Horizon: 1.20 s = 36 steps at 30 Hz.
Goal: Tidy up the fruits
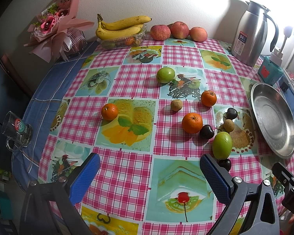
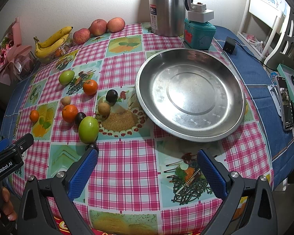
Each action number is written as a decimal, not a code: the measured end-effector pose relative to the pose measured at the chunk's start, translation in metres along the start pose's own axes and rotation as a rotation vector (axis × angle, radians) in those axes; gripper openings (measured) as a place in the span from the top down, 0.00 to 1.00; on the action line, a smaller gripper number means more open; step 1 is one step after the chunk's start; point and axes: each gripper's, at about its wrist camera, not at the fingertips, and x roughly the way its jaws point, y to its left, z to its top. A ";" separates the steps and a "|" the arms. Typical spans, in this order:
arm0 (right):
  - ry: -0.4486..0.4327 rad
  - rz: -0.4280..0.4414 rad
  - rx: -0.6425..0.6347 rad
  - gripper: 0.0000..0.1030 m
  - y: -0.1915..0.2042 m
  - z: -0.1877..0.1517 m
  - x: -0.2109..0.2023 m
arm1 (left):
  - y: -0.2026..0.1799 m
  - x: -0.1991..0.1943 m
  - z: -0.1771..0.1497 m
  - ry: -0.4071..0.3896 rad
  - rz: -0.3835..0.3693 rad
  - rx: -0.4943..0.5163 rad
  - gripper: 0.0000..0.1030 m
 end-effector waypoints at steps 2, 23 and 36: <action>0.000 0.000 0.001 0.02 0.000 0.000 0.000 | 0.000 0.000 0.000 0.000 0.000 0.000 0.00; 0.001 -0.001 0.000 0.02 0.000 0.000 0.001 | 0.000 0.000 0.000 0.000 0.001 0.000 0.00; 0.008 -0.003 0.002 0.02 0.001 -0.002 0.003 | 0.001 0.000 0.000 0.001 -0.003 -0.003 0.00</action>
